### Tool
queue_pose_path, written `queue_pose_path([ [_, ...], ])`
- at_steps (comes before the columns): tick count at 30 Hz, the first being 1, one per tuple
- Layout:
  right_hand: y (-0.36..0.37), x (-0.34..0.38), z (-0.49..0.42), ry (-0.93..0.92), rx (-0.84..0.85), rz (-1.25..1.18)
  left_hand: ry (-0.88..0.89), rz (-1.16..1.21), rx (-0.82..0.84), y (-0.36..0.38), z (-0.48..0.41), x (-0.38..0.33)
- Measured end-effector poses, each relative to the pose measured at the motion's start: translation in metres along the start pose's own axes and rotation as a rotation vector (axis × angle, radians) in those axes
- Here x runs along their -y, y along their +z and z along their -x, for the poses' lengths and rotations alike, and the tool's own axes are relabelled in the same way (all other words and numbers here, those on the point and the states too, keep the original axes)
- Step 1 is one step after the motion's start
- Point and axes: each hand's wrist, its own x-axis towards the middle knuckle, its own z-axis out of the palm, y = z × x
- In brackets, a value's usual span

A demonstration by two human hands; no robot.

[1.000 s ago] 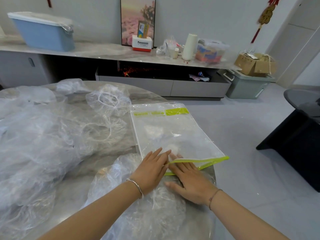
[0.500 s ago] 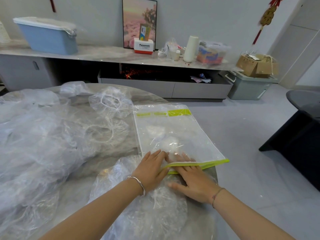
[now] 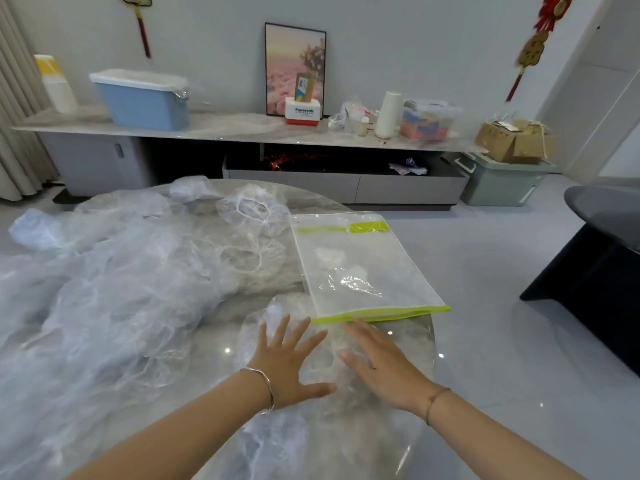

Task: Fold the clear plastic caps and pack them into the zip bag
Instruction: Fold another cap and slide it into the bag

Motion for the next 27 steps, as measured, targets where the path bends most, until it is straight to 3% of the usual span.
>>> queue_pose_path([
  [4,0.034,0.02,0.001,0.199,0.134,0.06,-0.112,-0.036,0.026,0.015,0.013,0.026],
  [10,0.064,0.075,-0.011,0.126,0.118,0.037,-0.2,-0.102,-0.003,0.007,0.029,0.079],
  [13,0.065,0.092,-0.015,0.093,0.024,-0.046,-0.259,-0.101,-0.028,-0.006,0.036,0.106],
  [16,0.063,0.1,-0.001,0.045,-0.065,0.055,-0.203,-0.008,-0.125,-0.027,0.047,0.116],
  [19,0.056,0.103,0.028,-0.181,-0.072,0.105,-0.071,0.116,-0.206,-0.057,0.07,0.111],
  [22,0.055,0.102,0.056,-0.457,0.079,0.197,0.034,0.092,-0.185,-0.068,0.112,0.103],
  [27,0.075,0.085,0.074,-0.795,0.132,0.72,0.031,0.095,0.135,-0.02,0.198,0.081],
])
